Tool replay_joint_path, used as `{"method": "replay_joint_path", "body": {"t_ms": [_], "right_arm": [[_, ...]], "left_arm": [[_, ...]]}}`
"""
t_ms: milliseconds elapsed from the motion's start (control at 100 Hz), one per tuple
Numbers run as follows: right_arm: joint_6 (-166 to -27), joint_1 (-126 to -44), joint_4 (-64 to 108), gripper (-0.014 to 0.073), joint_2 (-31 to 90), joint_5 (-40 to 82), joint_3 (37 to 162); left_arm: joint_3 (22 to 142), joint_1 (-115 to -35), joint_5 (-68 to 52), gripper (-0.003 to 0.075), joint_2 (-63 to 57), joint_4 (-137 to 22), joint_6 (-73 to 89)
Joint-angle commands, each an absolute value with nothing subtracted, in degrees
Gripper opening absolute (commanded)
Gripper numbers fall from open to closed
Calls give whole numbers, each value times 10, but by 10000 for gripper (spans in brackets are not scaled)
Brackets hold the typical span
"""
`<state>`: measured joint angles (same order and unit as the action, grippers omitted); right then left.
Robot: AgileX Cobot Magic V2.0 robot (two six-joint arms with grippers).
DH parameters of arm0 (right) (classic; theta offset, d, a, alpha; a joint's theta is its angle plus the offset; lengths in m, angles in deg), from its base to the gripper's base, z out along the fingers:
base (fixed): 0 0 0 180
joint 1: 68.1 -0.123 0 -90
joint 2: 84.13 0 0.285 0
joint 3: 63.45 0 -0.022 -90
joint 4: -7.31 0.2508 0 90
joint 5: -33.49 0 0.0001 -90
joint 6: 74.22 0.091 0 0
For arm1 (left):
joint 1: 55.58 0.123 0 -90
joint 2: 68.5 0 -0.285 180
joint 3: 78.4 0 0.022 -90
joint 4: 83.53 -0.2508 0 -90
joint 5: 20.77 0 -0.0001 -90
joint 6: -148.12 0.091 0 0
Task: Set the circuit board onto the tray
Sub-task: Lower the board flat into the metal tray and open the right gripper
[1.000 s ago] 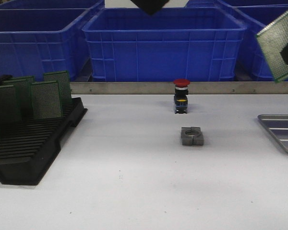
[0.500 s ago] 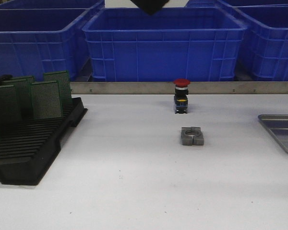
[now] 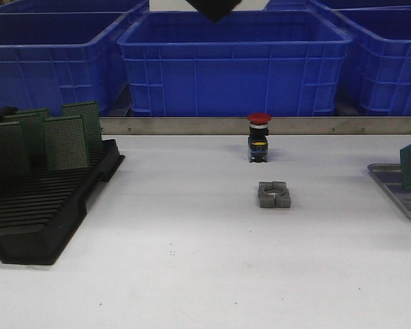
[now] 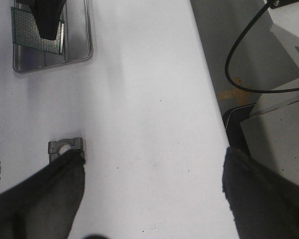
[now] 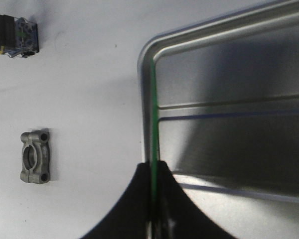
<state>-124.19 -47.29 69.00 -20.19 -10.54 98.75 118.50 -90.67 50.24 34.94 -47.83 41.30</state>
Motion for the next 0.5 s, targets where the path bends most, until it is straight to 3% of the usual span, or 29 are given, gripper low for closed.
{"method": "replay_joint_path", "body": {"t_ms": [0, 180, 490], "right_arm": [[-1243, -470, 713, -66, -182, -123, 1004], [-1243, -470, 712, -7, -192, -122, 1004], [-1243, -462, 702, 240, -197, -118, 1004]], "left_arm": [[1198, -911, 504, 536, 322, -446, 410], [1198, -911, 504, 536, 322, -446, 410], [1198, -911, 505, 536, 322, -446, 410]]}}
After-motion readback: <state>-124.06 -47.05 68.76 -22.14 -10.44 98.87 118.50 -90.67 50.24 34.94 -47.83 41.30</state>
